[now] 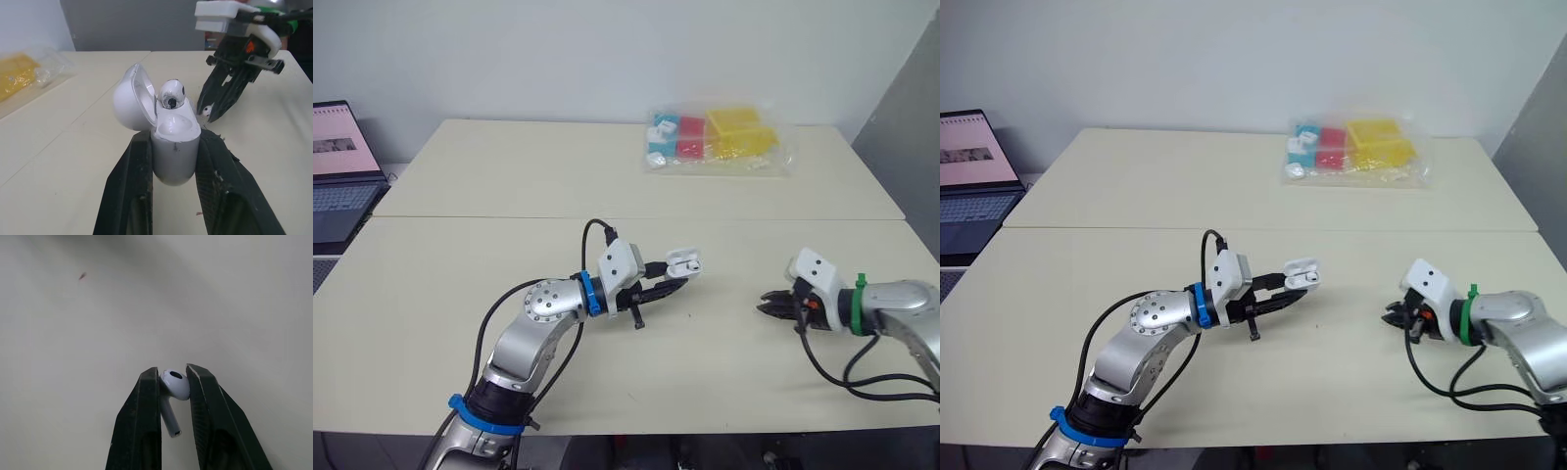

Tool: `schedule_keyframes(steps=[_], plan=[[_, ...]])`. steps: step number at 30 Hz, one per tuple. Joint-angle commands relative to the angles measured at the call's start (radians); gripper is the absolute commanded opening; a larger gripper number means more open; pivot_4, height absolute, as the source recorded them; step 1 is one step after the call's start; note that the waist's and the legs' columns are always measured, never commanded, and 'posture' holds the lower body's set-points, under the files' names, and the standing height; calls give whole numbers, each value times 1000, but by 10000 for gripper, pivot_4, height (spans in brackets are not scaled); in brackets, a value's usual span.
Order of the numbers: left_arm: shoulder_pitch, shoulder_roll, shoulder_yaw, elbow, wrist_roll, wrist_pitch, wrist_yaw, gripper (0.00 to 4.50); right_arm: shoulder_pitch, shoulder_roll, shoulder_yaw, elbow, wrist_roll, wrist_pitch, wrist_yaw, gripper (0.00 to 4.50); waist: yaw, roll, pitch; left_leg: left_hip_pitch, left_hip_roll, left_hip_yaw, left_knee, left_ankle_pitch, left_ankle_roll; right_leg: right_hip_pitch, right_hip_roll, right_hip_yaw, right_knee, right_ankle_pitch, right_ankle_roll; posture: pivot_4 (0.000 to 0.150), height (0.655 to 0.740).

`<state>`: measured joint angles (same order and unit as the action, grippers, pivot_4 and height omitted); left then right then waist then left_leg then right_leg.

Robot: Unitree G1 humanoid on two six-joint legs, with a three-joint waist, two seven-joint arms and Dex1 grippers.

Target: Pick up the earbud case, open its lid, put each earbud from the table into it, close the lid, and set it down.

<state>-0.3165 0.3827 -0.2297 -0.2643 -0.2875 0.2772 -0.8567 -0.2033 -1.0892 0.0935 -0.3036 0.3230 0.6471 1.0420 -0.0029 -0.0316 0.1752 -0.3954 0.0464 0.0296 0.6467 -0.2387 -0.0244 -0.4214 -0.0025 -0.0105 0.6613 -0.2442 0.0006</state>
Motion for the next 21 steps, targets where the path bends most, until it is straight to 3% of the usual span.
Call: schedule_keyframes(steps=[1, 7, 11, 21], plan=[[19, 10, 2, -67, -5, -2, 10, 7949, 0, -160, 68, 81, -124, -251, 227, 4187, 0, 0, 0, 0, 0, 0, 0, 0, 0, 0, 0, 0, 0, 0, 0, 1500, 7400], [46, 14, -2, -110, -11, 27, 30, 7949, -60, -200, 167, 253, -266, -502, 376, 4187, -2, 0, 0, 0, 0, 1, 0, 0, 0, 0, 0, 0, -1, 0, 0, 1500, 7400], [63, 25, 1, -132, -10, 39, 32, 7949, -141, -119, 189, 322, -297, -526, 386, 4187, -5, 0, 0, 2, 1, 2, 0, 0, 0, 0, 0, 1, 1, 0, 0, 1500, 7400], [75, 32, -2, -157, -15, 60, 46, 7949, -216, -54, 218, 387, -379, -544, 432, 4187, 1, 0, 0, 2, 0, 2, 0, 0, 0, 1, 0, 2, 1, 0, 0, 1500, 7400]])
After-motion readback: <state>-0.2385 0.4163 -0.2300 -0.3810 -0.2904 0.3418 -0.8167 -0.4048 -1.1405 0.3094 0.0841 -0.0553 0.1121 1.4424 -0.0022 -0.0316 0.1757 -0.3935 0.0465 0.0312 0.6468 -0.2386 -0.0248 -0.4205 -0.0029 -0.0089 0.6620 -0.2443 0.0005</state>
